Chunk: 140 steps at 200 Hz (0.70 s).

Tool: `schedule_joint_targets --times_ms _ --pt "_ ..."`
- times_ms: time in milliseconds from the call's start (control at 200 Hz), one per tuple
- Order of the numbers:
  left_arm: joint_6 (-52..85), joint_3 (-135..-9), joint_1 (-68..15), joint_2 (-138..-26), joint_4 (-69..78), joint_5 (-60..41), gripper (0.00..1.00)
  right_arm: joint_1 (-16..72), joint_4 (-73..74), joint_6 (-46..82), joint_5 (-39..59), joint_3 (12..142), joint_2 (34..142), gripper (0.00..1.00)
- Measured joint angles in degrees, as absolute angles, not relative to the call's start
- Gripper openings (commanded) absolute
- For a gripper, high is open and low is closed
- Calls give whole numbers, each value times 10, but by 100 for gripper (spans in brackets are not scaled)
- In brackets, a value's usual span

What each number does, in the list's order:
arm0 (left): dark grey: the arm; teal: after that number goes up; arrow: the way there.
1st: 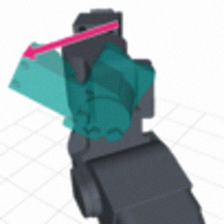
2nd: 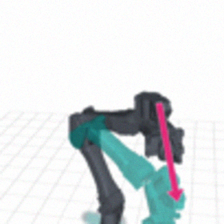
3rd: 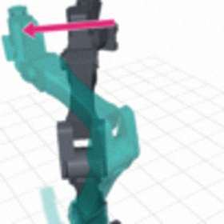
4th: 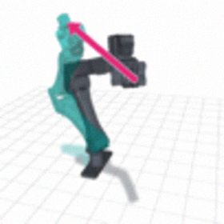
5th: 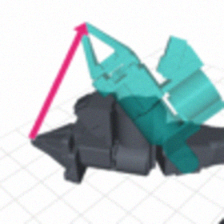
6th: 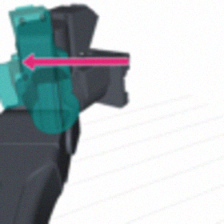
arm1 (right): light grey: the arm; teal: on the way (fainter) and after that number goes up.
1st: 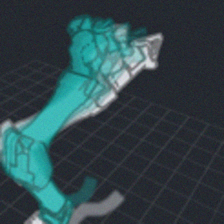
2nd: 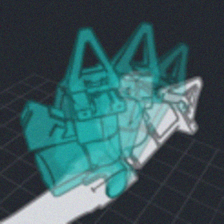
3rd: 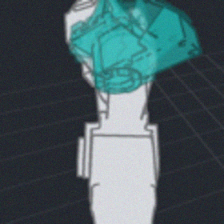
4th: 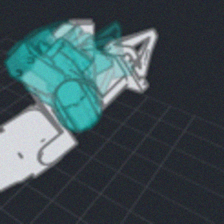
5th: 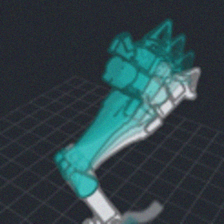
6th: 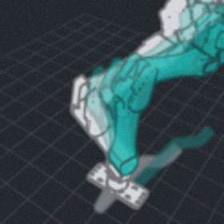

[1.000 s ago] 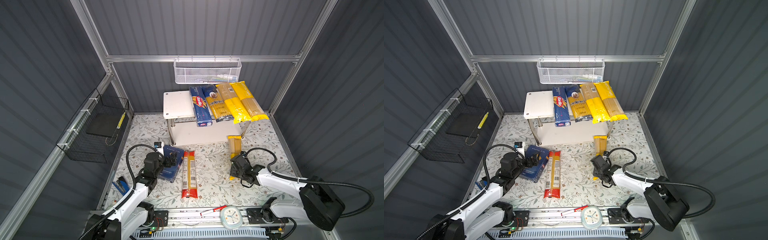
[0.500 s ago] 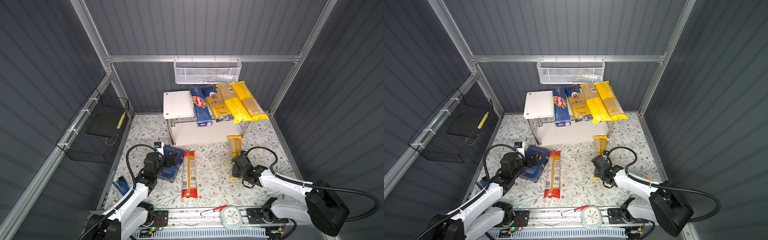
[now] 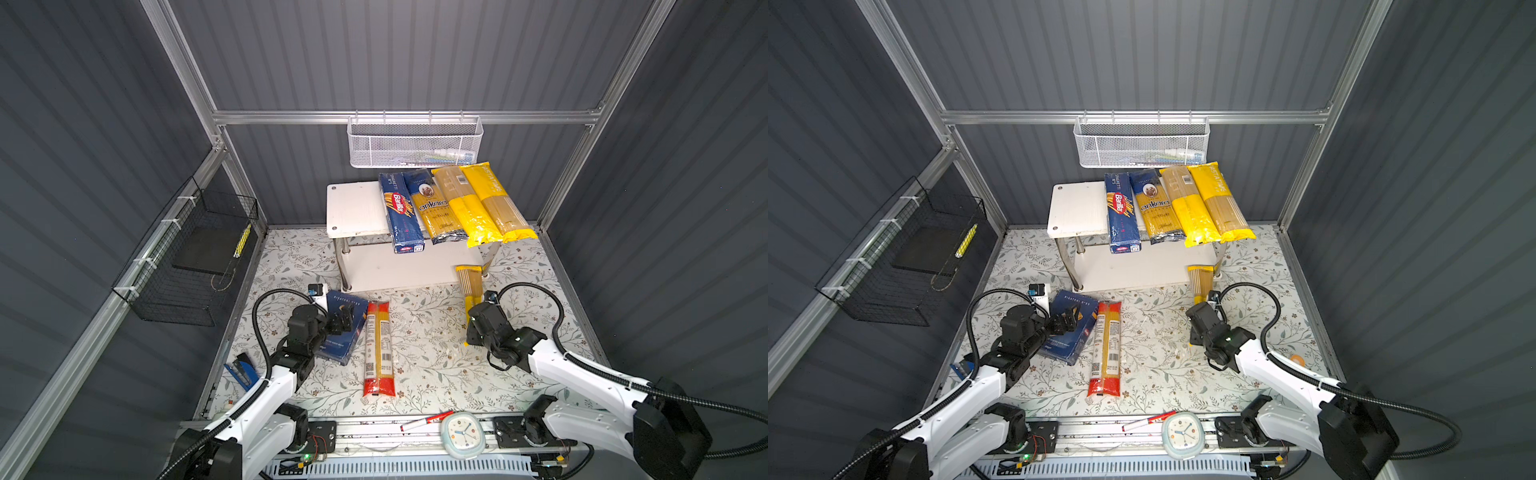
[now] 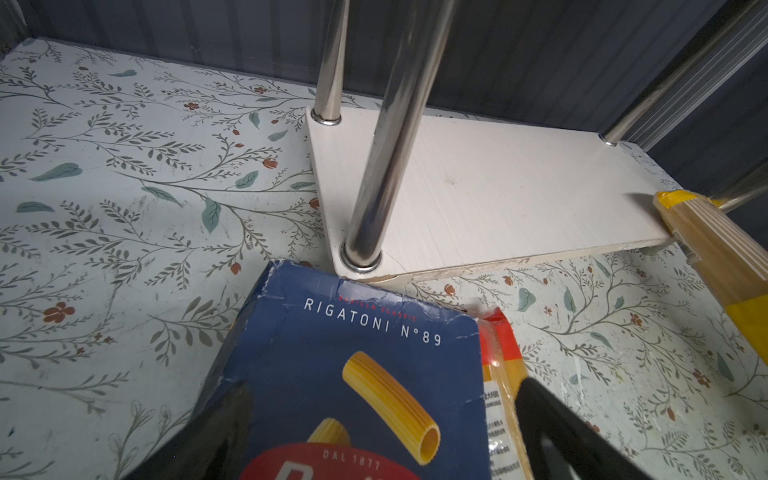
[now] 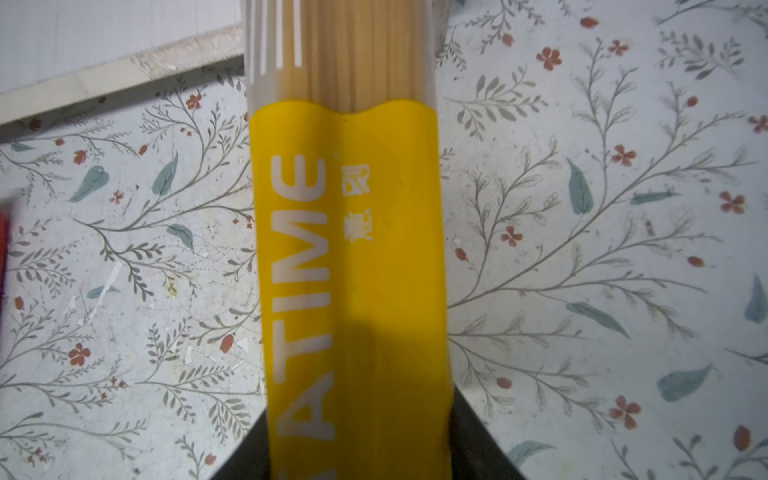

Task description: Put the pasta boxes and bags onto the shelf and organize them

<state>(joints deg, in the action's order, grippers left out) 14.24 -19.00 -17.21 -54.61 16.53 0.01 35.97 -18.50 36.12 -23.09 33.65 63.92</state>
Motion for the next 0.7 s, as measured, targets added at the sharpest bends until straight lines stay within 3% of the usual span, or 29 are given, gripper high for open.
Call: schedule_joint_targets --times_ms 700 --pt "142 -190 -172 -542 162 0 99 262 -142 208 -187 448 739 2"
